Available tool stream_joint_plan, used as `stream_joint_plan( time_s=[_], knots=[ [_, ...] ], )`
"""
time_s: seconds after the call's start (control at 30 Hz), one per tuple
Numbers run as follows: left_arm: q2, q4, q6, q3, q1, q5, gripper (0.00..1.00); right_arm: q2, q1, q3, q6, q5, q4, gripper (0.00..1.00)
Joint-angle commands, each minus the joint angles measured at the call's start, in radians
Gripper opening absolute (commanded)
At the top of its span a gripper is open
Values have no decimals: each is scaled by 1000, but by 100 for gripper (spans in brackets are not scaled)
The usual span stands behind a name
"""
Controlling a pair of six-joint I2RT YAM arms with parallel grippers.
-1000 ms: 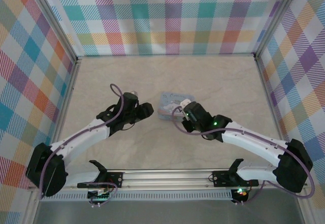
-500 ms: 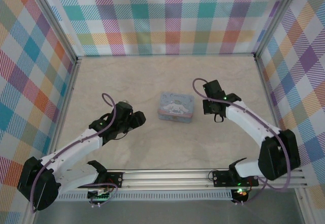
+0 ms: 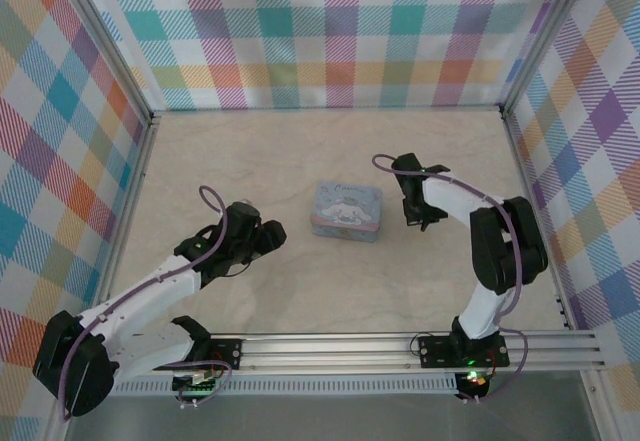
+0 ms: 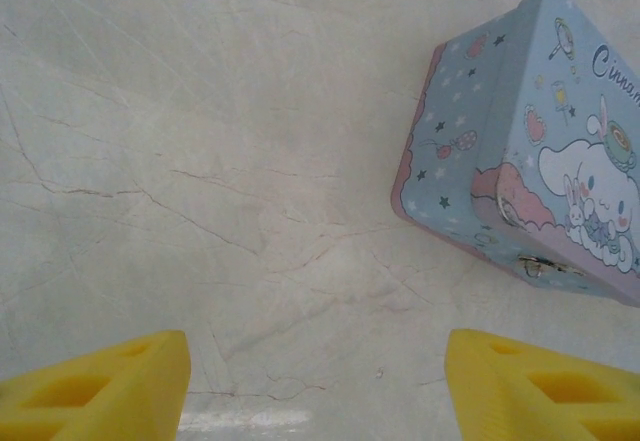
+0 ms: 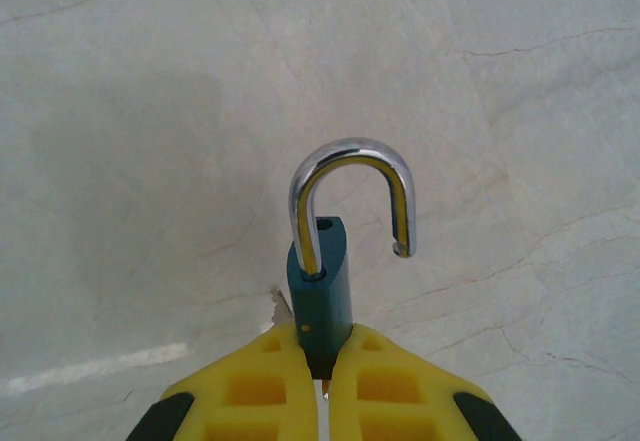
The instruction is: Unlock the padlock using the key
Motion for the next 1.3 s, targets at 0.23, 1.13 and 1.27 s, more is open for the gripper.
stream_joint_plan(
  time_s=[0.23,1.13,1.27],
  knots=[
    [-30,-26,-2,-18,8,-17,68,112,-1,68,1,-4,-31,0],
    [62,-249,158,269,40,-171,100,-390,-11,-19,51,-155,22,100],
    [86,-272,240,314,83,-230,100,-516,-54,-119,78,-140,120,100]
  ],
)
